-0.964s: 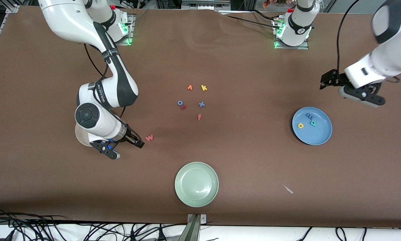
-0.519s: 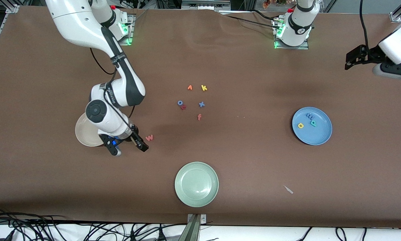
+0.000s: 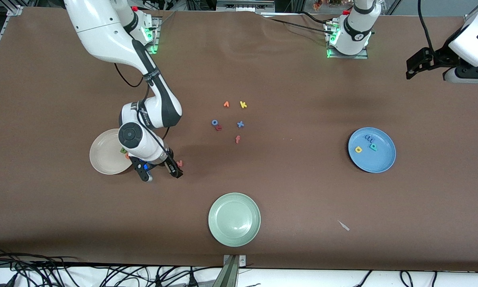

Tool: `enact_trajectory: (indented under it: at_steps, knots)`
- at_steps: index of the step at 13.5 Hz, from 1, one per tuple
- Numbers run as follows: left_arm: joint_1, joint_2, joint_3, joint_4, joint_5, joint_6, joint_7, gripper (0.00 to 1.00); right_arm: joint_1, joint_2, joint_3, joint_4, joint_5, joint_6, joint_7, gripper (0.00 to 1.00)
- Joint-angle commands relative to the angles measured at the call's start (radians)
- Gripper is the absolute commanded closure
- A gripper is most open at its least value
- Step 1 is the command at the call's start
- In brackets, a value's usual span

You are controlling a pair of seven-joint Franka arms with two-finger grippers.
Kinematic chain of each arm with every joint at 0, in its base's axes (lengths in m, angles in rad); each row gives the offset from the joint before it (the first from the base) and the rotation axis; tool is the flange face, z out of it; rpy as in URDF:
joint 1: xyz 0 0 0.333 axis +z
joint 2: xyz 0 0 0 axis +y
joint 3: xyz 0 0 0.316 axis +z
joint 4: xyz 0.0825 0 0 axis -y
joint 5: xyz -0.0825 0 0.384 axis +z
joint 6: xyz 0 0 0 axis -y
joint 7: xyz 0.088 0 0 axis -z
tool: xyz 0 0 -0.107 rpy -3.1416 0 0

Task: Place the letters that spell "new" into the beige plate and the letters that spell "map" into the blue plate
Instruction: 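Raise the left gripper to rest while the right gripper reaches pink M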

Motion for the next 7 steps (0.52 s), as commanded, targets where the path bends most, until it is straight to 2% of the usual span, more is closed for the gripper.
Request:
enact_trajectory:
  at_steps: [1, 3, 5, 7]
  knots:
    - [-0.007, 0.065, 0.005, 0.063, 0.013, 0.008, -0.006, 0.0, 0.005, 0.014, -0.004, -0.004, 0.018, 0.012, 0.019, 0.02]
    - [0.007, 0.079, 0.008, 0.066, -0.006, 0.034, -0.006, 0.0, 0.002, 0.025, -0.002, -0.001, 0.018, 0.012, 0.014, 0.06]
    - [0.013, 0.08, 0.057, 0.06, -0.084, 0.048, 0.003, 0.0, 0.002, 0.036, -0.002, 0.005, 0.019, 0.016, 0.013, 0.11]
    - [0.01, 0.081, 0.057, 0.062, -0.081, 0.047, -0.001, 0.0, 0.002, 0.042, -0.002, 0.016, 0.022, 0.016, 0.01, 0.15]
